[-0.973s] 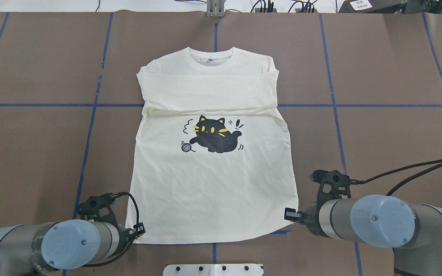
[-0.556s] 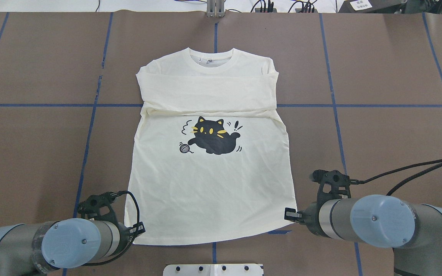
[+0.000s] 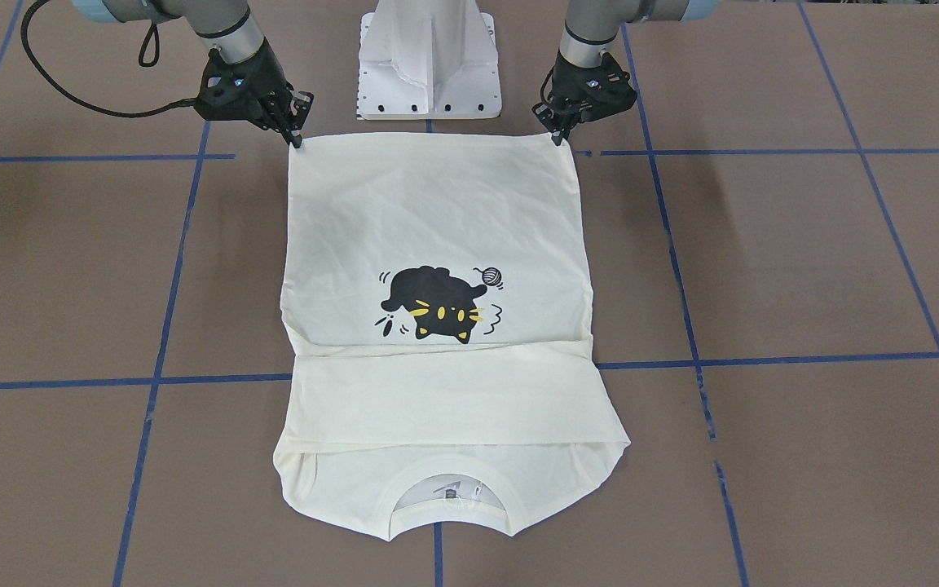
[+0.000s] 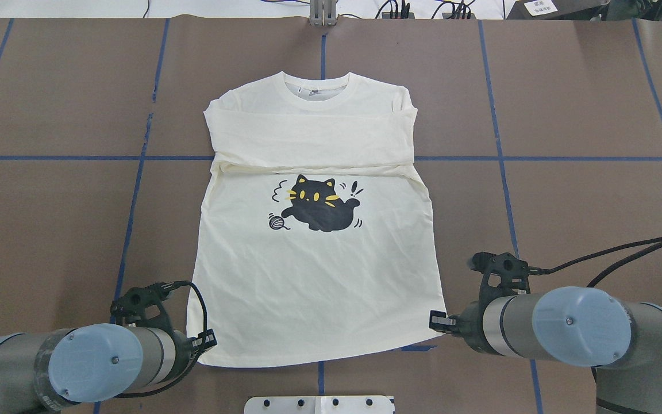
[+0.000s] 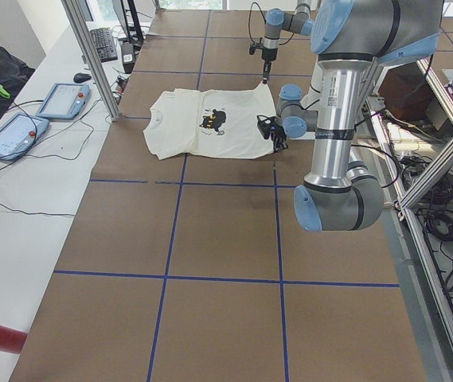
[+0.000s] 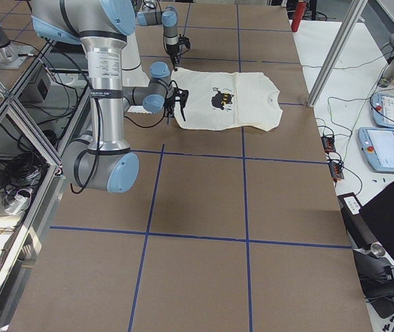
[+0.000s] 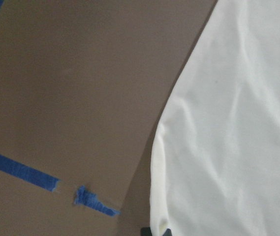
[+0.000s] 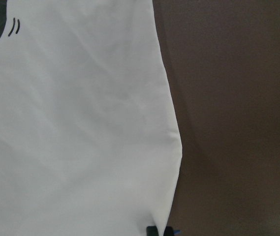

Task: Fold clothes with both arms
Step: 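Lift the hem with both grippers and fold it toward the collar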

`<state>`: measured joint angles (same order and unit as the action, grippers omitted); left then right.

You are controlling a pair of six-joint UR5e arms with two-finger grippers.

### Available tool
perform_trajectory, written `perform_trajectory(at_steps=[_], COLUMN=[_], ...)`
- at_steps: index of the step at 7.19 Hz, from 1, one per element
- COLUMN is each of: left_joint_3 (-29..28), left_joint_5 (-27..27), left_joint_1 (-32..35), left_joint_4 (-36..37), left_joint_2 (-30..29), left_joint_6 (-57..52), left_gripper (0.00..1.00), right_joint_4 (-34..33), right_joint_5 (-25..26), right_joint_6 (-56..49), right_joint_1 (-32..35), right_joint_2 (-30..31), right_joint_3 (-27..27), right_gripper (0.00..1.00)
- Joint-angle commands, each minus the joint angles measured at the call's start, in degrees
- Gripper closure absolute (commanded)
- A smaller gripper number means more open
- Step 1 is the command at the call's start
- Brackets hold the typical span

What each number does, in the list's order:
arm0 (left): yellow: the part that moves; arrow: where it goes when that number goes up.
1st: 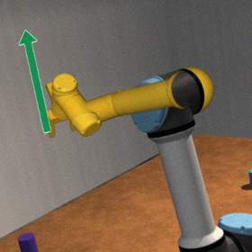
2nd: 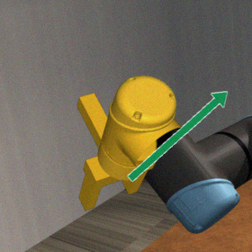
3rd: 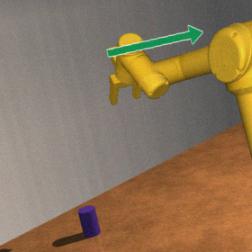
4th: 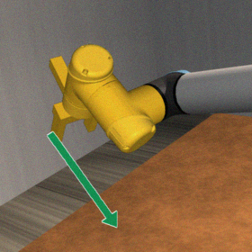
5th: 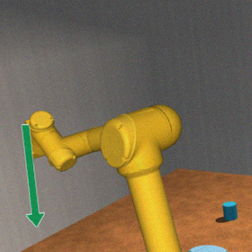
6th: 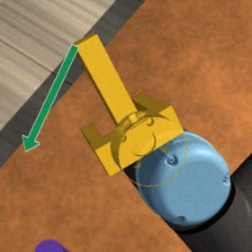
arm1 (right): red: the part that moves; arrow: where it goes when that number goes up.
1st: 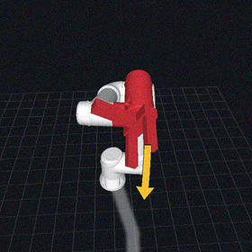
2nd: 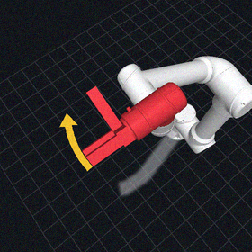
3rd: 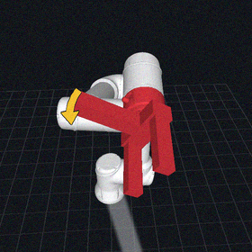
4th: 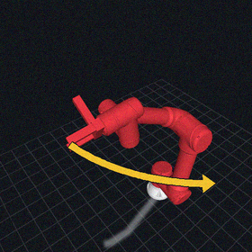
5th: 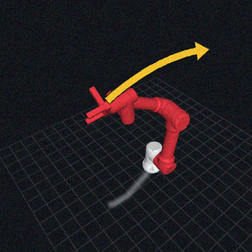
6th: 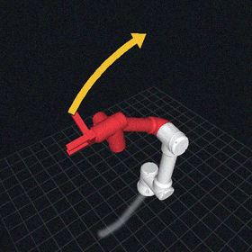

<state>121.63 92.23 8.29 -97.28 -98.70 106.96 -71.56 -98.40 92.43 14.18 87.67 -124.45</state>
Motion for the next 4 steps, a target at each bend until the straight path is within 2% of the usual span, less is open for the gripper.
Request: perform_trajectory(at_steps=[1, 3, 4], left_joint_3=[5.9, 10.6, 16.5], left_joint_5=[0.0, 0.3, 1.0], left_joint_1=[-0.7, -3.8, -5.0], left_joint_4=[5.1, 7.2, 11.5], left_joint_2=[0.0, -0.1, -0.6], left_joint_6=[-1.2, -1.3, -1.4], left_gripper=[1.0, 1.0, 1.0], right_joint_4=[-0.1, -0.2, -0.2], right_joint_5=[-4.7, -10.0, -12.6], right_joint_6=[0.0, 0.1, 0.6], right_joint_1=[1.0, 0.9, 0.5], right_joint_2=[3.3, 7.4, 9.5], right_joint_3=[-4.5, -9.0, -12.4], right_gripper=[1.0, 1.0, 1.0])
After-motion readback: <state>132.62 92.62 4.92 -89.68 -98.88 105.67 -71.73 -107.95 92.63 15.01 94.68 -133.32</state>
